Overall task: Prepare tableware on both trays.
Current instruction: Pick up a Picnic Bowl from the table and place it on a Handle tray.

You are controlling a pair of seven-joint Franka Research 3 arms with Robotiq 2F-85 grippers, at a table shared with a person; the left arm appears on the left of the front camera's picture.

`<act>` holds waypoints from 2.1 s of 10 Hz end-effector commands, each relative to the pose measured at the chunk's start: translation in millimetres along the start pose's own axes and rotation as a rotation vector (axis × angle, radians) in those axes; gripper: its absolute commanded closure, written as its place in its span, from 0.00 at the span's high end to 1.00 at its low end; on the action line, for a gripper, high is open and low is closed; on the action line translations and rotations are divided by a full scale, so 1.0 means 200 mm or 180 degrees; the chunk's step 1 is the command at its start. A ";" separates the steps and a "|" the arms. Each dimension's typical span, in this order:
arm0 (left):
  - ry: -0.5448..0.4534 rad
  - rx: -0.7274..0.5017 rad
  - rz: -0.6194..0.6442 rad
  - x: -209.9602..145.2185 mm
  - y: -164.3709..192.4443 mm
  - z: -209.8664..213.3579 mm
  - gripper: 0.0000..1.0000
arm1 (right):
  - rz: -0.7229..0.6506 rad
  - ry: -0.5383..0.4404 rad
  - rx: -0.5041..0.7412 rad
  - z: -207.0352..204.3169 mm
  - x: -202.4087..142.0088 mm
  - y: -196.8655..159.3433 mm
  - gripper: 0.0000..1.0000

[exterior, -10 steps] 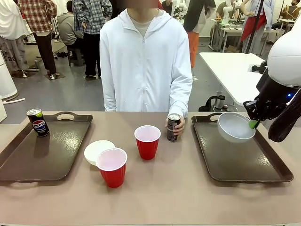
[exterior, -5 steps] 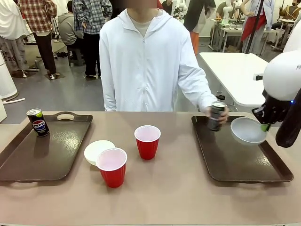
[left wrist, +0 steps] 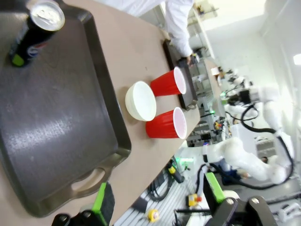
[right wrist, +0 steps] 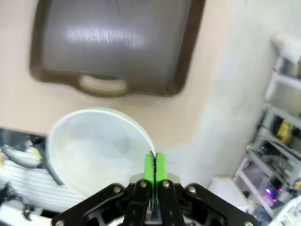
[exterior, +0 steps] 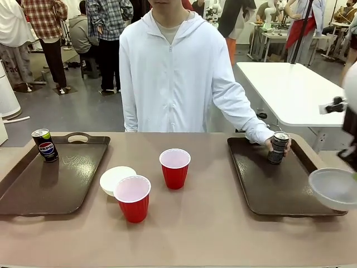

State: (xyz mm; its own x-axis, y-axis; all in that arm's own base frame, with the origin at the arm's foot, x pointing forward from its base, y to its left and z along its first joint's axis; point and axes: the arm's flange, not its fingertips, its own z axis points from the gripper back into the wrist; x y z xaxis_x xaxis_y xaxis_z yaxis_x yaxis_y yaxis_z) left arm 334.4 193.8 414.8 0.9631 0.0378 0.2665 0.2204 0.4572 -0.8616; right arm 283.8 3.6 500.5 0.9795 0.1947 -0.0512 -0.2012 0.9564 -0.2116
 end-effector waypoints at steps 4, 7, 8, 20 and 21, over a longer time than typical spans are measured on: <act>-0.0028 -0.0040 0.0008 0.00 -0.01 0.00 1.00 | -0.0173 -0.0181 0.0292 0.00 0.19 -0.05 0.02; -0.0028 -0.0040 0.0008 0.00 -0.01 0.00 1.00 | -0.0234 -0.0402 0.0588 -0.08 0.41 0.03 0.02; -0.0028 -0.0040 0.0008 0.00 -0.01 0.00 1.00 | -0.0286 -0.0423 0.0651 -0.13 0.48 0.04 0.02; -0.0028 -0.0040 0.0008 0.00 -0.01 0.00 1.00 | -0.0557 -0.0269 0.0571 -0.65 0.73 -0.07 0.61; -0.0028 -0.0040 0.0008 0.00 -0.01 0.00 1.00 | -0.0556 -0.0250 0.0547 -0.64 0.72 -0.07 1.00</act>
State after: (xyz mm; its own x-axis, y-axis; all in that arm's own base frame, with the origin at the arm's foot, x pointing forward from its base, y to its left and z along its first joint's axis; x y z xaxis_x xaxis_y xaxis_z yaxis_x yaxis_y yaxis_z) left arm 334.3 194.0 415.0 0.9630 0.0382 0.2666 0.2204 0.4573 -0.8616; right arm 425.6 -7.7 370.8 0.9980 0.0407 0.0481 -0.0400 0.9991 -0.0147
